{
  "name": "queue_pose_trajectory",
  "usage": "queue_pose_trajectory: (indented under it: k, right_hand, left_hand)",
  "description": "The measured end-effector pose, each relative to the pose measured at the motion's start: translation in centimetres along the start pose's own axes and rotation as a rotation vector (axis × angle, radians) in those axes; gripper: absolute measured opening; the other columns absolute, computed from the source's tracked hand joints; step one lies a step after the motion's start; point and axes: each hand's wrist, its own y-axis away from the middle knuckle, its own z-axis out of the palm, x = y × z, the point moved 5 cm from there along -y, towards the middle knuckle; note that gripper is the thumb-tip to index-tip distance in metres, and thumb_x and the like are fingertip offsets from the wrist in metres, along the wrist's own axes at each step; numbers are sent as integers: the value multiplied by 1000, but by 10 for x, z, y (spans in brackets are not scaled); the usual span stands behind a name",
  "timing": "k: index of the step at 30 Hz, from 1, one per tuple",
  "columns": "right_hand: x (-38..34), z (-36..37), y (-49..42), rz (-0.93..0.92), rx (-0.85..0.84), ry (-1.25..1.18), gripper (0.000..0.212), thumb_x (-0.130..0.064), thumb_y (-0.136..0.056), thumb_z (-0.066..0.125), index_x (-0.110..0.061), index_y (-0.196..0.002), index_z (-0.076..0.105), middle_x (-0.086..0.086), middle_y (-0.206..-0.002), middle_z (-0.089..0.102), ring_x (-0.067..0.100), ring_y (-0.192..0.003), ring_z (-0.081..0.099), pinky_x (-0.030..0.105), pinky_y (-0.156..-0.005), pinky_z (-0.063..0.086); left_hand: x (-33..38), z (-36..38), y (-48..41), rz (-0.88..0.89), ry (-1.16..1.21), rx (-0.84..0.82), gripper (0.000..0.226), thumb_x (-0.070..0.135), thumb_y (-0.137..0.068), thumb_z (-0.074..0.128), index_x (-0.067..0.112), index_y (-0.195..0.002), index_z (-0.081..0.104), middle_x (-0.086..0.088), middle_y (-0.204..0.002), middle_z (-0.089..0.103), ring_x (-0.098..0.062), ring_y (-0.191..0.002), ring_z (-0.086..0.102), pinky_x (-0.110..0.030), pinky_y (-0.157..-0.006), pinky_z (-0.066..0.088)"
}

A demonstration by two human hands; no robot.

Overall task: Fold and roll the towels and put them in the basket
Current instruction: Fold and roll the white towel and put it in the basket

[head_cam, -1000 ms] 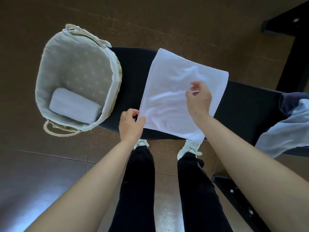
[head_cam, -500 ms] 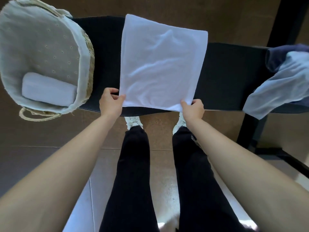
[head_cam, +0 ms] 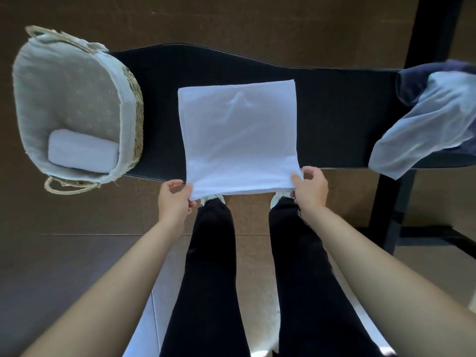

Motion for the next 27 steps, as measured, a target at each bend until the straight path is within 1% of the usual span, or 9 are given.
queue_pose_trajectory:
  k: [2,5,9,11,13,16,18,22,27]
  right_hand:
    - [-15,-8,4,-25,-41,-86,38,-16,-94,62,-29,-129,63,2,-95,66,19,-58,60,24,-46,46]
    - [-49,-15,8,-71,-131,-184,20,-11,-98,63,-16,-113,74,8,-89,70,14,-46,57,24,-44,46]
    - [-91,-14,-2,14,-242,-406,17,-11,-100,61,-7,-111,73,16,-104,75,19,-70,75,22,-52,52]
    - [-109,-11,-10,17,-306,-459,24,-7,-98,55,-7,-115,72,12,-111,77,21,-87,78,24,-59,54]
    - [-125,-7,-16,-30,-335,-399,26,-5,-96,54,-11,-114,72,5,-109,78,20,-93,78,26,-65,56]
    - [-141,-1,-28,-128,-273,-213,12,-14,-94,70,-14,-105,73,1,-100,79,18,-82,78,25,-61,58]
    - [-147,1,-36,-173,-194,-132,6,-19,-95,71,-14,-98,72,1,-90,79,17,-73,77,25,-58,57]
    - [-161,4,-52,-256,-72,-14,14,-26,-99,67,-17,-88,70,6,-77,75,17,-62,72,26,-58,56]
    - [-178,11,-67,-292,-3,50,12,-26,-99,66,-20,-89,69,5,-79,74,14,-63,70,30,-65,62]
  left_hand:
    - [7,-4,7,-7,96,-25,20,16,-100,64,23,-117,57,-2,-74,54,-11,-50,52,-24,-48,41]
    - [28,-6,12,-19,231,-121,17,11,-103,56,23,-108,67,-2,-78,53,-9,-49,48,-20,-43,34]
    - [64,-2,6,-131,410,-248,35,2,-97,47,15,-116,73,-1,-89,63,-6,-55,49,-15,-44,33]
    - [83,3,1,-140,463,-280,49,-8,-89,40,14,-120,71,0,-97,63,-5,-57,48,-14,-44,33]
    - [102,10,-5,-100,433,-274,51,-12,-89,42,14,-122,71,0,-103,67,-5,-62,57,-13,-45,36]
    - [122,20,-12,-52,365,-212,29,6,-93,69,14,-120,73,3,-98,72,-5,-71,69,-12,-45,42]
    - [131,26,-16,-45,352,-140,26,22,-89,80,17,-114,75,4,-94,72,-5,-73,68,-13,-47,44]
    - [146,35,-27,-20,363,-60,27,34,-87,83,19,-108,75,5,-83,65,-4,-59,57,-15,-45,42]
    - [167,42,-39,69,344,-15,23,31,-92,77,17,-111,73,1,-96,74,-10,-73,71,-18,-57,53]
